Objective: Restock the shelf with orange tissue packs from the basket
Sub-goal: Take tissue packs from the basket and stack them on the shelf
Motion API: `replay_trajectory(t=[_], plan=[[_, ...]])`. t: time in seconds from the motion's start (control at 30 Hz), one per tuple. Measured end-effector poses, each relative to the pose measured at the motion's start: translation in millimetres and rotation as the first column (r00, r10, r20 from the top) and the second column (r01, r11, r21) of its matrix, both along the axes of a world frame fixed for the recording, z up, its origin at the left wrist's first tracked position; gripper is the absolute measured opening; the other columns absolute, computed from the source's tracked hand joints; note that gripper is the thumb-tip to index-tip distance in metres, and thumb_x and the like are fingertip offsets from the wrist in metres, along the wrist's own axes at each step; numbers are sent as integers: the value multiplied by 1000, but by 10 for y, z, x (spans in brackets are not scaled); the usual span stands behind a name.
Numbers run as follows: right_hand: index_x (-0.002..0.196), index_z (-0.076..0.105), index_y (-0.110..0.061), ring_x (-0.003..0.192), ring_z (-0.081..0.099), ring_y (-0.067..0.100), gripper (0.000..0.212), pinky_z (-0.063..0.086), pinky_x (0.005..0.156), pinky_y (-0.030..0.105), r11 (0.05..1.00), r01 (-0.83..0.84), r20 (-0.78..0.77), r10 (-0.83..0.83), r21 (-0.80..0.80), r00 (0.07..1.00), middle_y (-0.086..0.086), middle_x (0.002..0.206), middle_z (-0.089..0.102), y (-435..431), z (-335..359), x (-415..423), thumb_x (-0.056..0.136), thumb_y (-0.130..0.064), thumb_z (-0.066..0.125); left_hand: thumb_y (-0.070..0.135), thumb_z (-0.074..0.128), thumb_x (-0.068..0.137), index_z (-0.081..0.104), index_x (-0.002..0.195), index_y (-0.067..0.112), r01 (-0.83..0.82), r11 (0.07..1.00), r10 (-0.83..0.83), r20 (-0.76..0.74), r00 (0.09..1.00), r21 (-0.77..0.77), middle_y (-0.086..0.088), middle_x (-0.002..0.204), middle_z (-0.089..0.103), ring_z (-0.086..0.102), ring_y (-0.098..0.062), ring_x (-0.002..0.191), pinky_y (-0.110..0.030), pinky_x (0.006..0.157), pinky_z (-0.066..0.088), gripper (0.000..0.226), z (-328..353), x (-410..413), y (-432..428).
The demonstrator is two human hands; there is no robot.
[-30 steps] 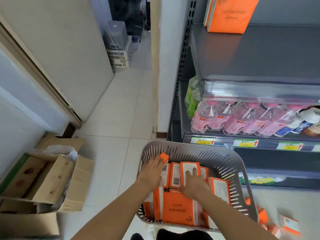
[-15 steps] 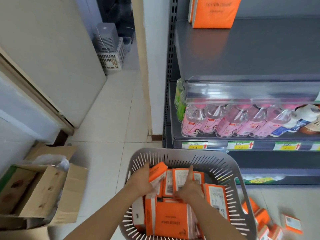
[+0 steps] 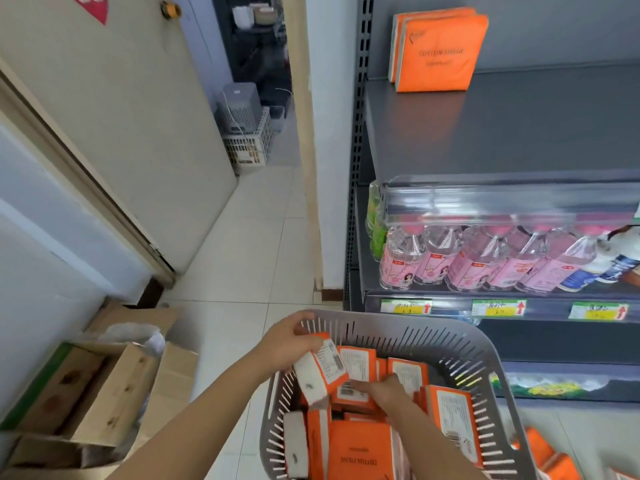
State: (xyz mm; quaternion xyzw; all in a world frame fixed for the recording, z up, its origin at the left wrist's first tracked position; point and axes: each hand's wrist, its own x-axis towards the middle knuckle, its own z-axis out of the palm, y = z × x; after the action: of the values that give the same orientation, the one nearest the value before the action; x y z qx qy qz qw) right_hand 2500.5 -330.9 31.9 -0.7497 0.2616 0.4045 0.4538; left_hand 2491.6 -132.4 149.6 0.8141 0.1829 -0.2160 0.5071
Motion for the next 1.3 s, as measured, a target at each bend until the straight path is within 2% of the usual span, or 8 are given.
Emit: replay_trajectory(t=[0.13, 0.2, 0.3, 0.6, 0.8, 0.93, 1.1, 1.3], plan=[[103, 58, -11, 106, 60, 25, 54, 46, 97, 37, 996, -86, -42, 88, 29, 995, 10, 123, 63, 116, 15, 37, 63, -32, 88, 15, 62, 84, 72, 92, 13, 20, 998, -24, -74, 997, -56, 1, 73, 69, 68, -9, 62, -13, 43, 42, 13, 44, -59, 65], [115, 54, -6, 111, 58, 26, 71, 46, 96, 37, 995, -103, -49, 103, 3, 993, 12, 127, 61, 140, -84, 64, 59, -33, 89, 12, 64, 80, 70, 85, 6, 43, 998, -49, -112, 993, -48, -2, 74, 68, 69, -13, 65, -13, 40, 40, 10, 30, -84, 98], [99, 59, -12, 95, 61, 21, 49, 50, 92, 36, 997, -65, -47, 66, 33, 997, 10, 116, 66, 116, -213, 46, 62, -29, 87, 16, 67, 75, 64, 78, 10, 93, 996, -93, -143, 985, -8, -5, 80, 65, 68, -17, 70, -16, 40, 40, 7, -12, -90, 136], [114, 57, -8, 88, 71, 26, 70, 57, 82, 38, 967, -136, -68, 154, 216, 986, 12, 101, 72, -115, 204, 157, 51, -23, 83, 17, 89, 56, 57, 108, 28, 561, 814, -534, -183, 825, 149, 9, 116, 52, 53, -12, 109, -29, 89, 54, 62, 202, 28, 6], [111, 64, -16, 93, 65, 20, 40, 52, 92, 32, 813, -421, -194, 525, 402, 829, 5, 96, 72, -450, 1026, 334, 73, -22, 74, 37, 89, 59, 67, 80, 16, 686, 704, -692, -36, 721, 185, 1, 82, 63, 59, -10, 69, -23, 54, 46, 37, 937, 309, -190], [129, 49, -16, 111, 57, 21, 48, 49, 98, 39, 623, -580, -84, 716, 525, 693, 6, 121, 59, -736, 1672, 504, 85, -1, 55, 48, 80, 66, 61, 76, 18, 652, 755, -655, 146, 742, 74, 5, 67, 64, 54, -10, 58, -18, 45, 36, 37, 1794, 489, -238], [119, 61, -18, 111, 61, 20, 61, 52, 92, 33, 460, -572, 171, 659, 679, 733, 3, 118, 65, -980, 2622, 777, 63, -15, 86, 39, 71, 79, 58, 98, 17, 609, 793, -550, 409, 728, -16, -5, 74, 67, 49, -21, 59, -19, 39, 31, 32, 2731, 678, -292], [126, 60, -16, 110, 65, 13, 51, 52, 91, 29, 339, -621, 392, 542, 707, 743, 0, 120, 68, -1242, 3480, 1212, 77, -21, 76, 47, 61, 80, 67, 97, 12, 418, 840, -137, 610, 781, -347, -3, 68, 54, 46, -10, 49, -17, 42, 36, 39, 3257, 1019, -458]])
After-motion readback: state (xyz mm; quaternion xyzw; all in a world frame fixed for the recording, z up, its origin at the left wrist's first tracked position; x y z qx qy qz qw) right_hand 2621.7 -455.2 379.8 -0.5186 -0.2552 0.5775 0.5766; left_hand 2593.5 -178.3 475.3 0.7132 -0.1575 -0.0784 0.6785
